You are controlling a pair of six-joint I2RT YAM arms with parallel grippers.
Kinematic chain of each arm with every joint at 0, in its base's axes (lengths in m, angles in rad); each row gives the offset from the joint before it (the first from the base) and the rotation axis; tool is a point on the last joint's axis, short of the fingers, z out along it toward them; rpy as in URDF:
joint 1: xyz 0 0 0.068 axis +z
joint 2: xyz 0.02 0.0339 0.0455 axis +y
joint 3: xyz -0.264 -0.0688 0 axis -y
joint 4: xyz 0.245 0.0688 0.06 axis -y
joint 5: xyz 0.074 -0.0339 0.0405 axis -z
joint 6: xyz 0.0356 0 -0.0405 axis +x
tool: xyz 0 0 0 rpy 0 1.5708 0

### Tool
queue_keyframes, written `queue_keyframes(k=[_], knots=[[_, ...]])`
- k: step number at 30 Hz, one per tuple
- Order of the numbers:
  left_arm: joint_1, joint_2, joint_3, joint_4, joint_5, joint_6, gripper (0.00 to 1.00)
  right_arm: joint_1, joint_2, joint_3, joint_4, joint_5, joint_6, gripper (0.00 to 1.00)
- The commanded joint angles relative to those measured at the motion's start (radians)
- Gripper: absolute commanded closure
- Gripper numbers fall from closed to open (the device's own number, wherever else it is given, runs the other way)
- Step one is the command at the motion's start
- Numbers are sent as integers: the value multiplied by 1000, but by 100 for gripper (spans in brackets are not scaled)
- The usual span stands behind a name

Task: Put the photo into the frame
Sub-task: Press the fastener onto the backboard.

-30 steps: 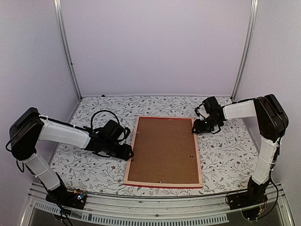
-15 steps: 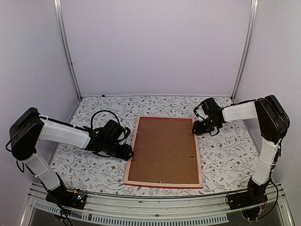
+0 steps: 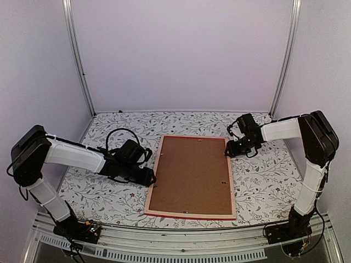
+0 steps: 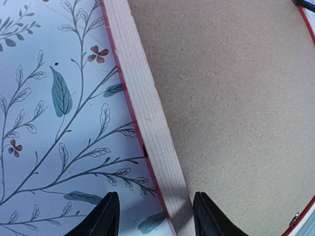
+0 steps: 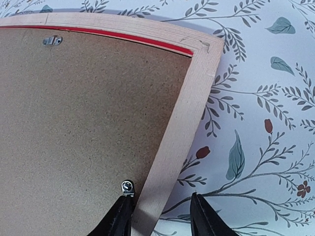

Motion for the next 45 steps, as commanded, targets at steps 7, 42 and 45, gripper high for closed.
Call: queue_keyframes(k=[7, 42, 45], knots=[[-10, 13, 5, -2, -9, 14, 46, -28, -44, 0, -45, -88, 10, 54], [-10, 28, -7, 5, -8, 9, 46, 28, 48, 23, -53, 17, 11, 61], [-11, 27, -9, 6, -8, 9, 46, 29, 61, 30, -53, 15, 24, 63]])
